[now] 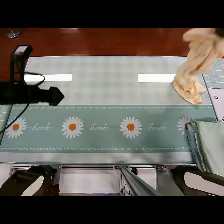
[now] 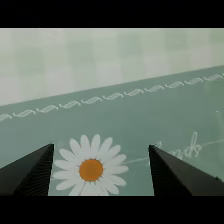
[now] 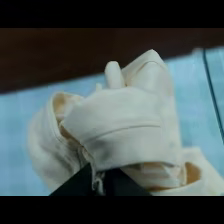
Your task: Fold the shirts.
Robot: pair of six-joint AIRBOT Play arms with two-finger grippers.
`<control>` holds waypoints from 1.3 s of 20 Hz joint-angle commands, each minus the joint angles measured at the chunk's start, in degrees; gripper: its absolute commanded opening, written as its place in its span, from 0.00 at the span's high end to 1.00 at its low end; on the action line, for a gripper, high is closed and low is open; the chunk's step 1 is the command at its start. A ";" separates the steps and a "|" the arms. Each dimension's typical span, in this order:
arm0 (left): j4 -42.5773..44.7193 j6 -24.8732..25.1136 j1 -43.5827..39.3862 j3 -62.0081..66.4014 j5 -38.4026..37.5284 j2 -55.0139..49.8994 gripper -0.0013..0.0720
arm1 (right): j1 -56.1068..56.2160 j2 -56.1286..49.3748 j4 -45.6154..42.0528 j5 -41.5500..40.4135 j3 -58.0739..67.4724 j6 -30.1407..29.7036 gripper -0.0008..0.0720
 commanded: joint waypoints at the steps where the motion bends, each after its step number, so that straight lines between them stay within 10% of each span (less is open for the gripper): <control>1: -2.01 -5.09 -1.09 -9.66 3.48 11.87 0.03 | 4.63 7.93 0.59 -3.56 8.39 -2.49 0.95; 4: -4.55 -12.26 -1.11 -12.79 6.60 12.74 0.03 | 10.29 12.26 0.61 -7.63 11.58 -4.42 0.95; 12: -9.11 -10.82 -1.11 -12.96 14.47 7.80 0.03 | 31.47 15.19 2.93 4.22 -0.52 -3.30 0.95; 22: -1.79 -4.09 5.40 -12.94 14.43 4.28 0.03 | 49.70 -5.77 24.70 -17.20 -34.82 3.61 0.95; 23: -1.86 -4.09 6.21 -12.94 14.12 4.28 0.03 | 50.29 -8.44 29.09 -17.44 -34.82 2.01 0.78; 24: -2.16 -4.09 6.40 -12.96 13.60 4.26 0.03 | 50.18 -10.54 34.56 -16.74 -34.82 -1.66 0.23; 26: -5.64 -3.80 6.32 -13.00 12.00 4.13 0.03 | 47.32 -11.61 41.07 -13.79 -34.77 -7.78 0.14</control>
